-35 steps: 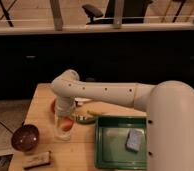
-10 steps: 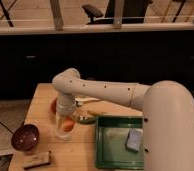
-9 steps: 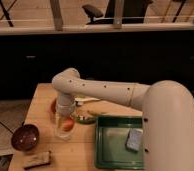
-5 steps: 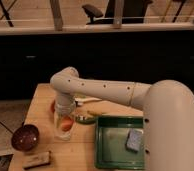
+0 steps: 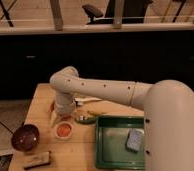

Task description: Place apple in paper cup

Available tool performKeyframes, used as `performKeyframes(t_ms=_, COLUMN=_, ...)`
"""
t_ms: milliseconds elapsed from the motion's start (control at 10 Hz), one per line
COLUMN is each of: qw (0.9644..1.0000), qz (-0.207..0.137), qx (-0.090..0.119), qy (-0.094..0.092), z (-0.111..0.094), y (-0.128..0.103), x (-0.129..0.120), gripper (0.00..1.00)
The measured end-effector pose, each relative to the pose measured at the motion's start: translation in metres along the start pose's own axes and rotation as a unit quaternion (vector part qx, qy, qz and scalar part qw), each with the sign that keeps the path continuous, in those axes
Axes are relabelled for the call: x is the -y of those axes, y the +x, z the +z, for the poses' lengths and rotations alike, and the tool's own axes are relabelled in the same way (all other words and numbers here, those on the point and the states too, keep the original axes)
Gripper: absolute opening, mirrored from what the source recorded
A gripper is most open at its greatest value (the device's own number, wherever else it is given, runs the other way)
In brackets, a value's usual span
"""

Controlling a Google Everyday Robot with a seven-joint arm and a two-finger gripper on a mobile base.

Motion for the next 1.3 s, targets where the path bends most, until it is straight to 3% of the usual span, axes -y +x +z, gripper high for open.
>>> performKeyframes(t_ms=700, qw=1.0000, qz=-0.004, qx=-0.001, qy=-0.001, z=-0.0046, y=-0.0021, x=-0.0011, gripper=0.80)
performKeyframes(t_ms=1300, qw=0.9998, qz=-0.012, qx=-0.008, qy=0.010, z=-0.0061, y=-0.0001, x=-0.0001, gripper=0.80)
